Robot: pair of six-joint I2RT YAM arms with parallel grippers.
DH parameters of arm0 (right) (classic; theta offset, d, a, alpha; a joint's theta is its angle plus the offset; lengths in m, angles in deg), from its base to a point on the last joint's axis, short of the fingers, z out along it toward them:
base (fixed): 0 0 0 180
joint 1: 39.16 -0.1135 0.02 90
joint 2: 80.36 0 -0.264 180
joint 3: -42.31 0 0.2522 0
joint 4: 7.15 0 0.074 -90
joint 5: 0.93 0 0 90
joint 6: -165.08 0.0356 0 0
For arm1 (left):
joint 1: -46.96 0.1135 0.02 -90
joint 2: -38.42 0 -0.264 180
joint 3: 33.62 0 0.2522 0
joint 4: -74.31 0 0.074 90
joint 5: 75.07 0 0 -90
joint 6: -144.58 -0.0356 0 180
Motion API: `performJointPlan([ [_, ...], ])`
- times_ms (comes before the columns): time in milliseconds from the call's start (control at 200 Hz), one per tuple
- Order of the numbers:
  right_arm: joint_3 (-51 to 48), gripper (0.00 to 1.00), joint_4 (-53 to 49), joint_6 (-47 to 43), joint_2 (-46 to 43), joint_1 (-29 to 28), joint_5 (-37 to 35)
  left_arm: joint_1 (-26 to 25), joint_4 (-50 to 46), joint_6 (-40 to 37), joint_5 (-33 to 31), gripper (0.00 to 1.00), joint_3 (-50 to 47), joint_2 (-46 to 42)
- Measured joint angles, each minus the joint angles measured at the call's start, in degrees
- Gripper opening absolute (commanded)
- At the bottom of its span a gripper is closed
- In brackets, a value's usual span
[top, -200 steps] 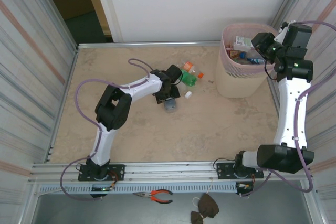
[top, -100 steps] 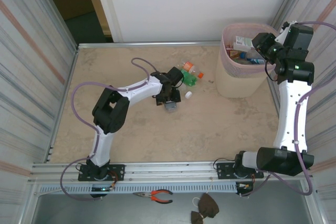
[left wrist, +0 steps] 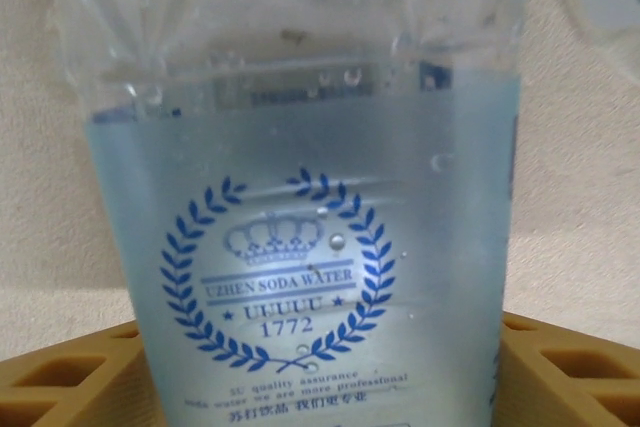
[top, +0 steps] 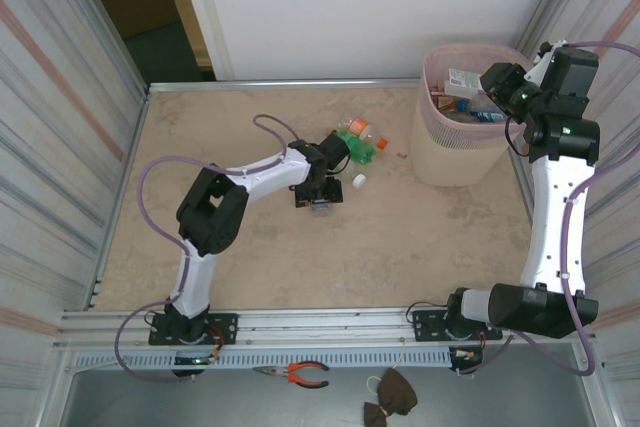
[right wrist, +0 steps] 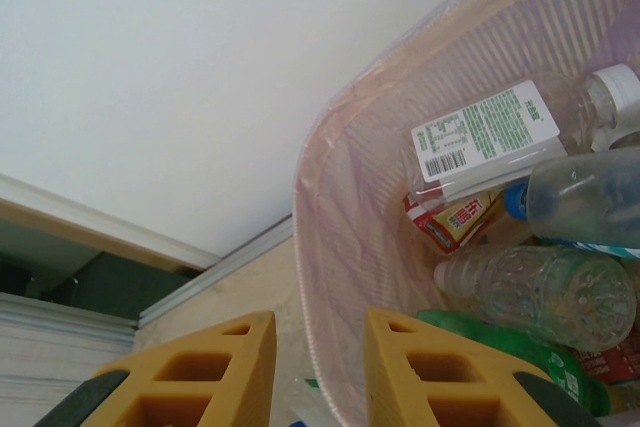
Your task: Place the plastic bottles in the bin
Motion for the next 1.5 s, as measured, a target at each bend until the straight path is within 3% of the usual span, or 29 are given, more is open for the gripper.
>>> performJointPlan([
  [1052, 0.0, 0.28, -0.5, 0.0, -0.2, -1.1, -0.2, -1.3, -1.0, -2.0, 0.0, 0.67, -1.2, 1.3],
  [1503, 0.0, 0.31, -0.5, 0.0, -0.8, -1.6, -0.1, -1.3, -0.9, -3.1, -1.7, 0.56, -3.0, -1.0],
])
